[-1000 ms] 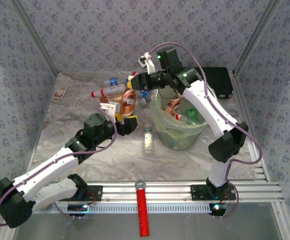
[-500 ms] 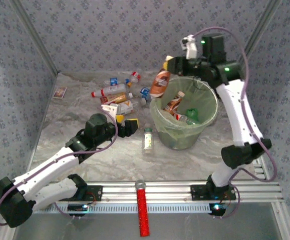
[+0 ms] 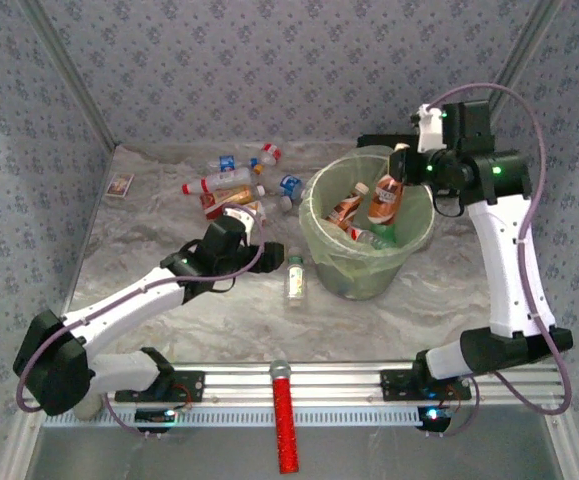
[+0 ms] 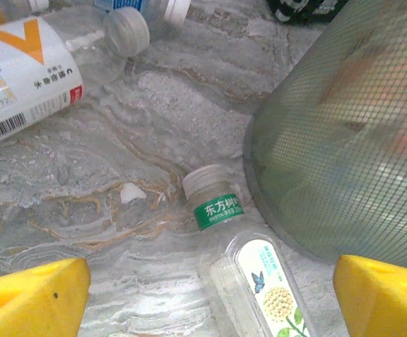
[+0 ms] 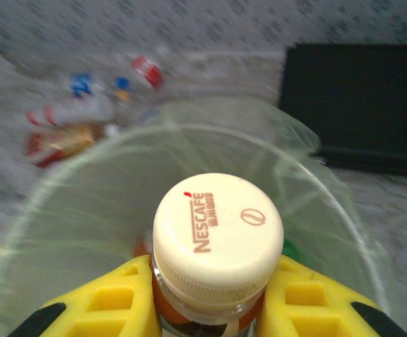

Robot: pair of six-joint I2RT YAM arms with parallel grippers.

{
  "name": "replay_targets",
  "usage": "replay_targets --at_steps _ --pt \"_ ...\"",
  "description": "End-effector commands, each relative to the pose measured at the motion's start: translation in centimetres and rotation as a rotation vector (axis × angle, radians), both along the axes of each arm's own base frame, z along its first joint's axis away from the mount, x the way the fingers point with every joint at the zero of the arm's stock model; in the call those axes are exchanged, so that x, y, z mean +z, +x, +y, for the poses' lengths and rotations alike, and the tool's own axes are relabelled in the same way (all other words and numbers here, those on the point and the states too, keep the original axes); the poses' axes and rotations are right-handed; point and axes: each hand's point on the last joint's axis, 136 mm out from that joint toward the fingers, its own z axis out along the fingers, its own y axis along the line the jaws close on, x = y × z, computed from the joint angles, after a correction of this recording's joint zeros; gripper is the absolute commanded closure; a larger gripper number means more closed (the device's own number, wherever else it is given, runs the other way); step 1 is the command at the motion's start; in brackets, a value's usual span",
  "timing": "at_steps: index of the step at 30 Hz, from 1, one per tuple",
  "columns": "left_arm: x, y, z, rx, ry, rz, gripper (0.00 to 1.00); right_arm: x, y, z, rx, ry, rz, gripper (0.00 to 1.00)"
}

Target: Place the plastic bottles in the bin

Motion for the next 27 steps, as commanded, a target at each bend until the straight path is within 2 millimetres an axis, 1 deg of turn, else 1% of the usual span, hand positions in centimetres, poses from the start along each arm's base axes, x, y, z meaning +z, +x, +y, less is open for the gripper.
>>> replay_targets --at_steps 1,5,8,11,14,18,23,27 --pt "-0.2 0.0 0.0 0.017 0.02 0.024 0.11 -2.5 -0.1 -2.9 -0.04 -0.285 0.05 0.75" --pt "-0.3 0.0 0.0 0.016 0.024 0.028 0.1 -4.4 0.8 -1.9 0.036 -0.48 0.075 0.75" --pt "-0.4 -0.1 0.1 0.016 0.029 0.027 0.1 -6.9 1.4 -0.8 0.116 -0.611 0.137 0.76" --pt "-0.5 -0.2 0.3 0.019 0.031 0.028 0.1 -9.5 2.1 0.0 0.172 -0.679 0.199 0.78" --pt "-0.6 -0.4 0.5 0.021 0.036 0.032 0.1 -11.7 2.5 1.3 0.242 -0.674 0.238 0.78" --pt "-0.5 -0.5 0.9 0.029 0.03 0.024 0.1 -14.6 1.7 2.6 0.332 -0.642 0.298 0.78" --pt "-0.7 -0.5 0.9 0.029 0.034 0.027 0.1 -17.6 1.1 2.9 0.352 -0.606 0.359 0.77" --pt "-0.9 -0.5 0.8 0.027 0.039 0.034 0.1 -19.0 0.7 3.1 0.325 -0.545 0.384 0.75"
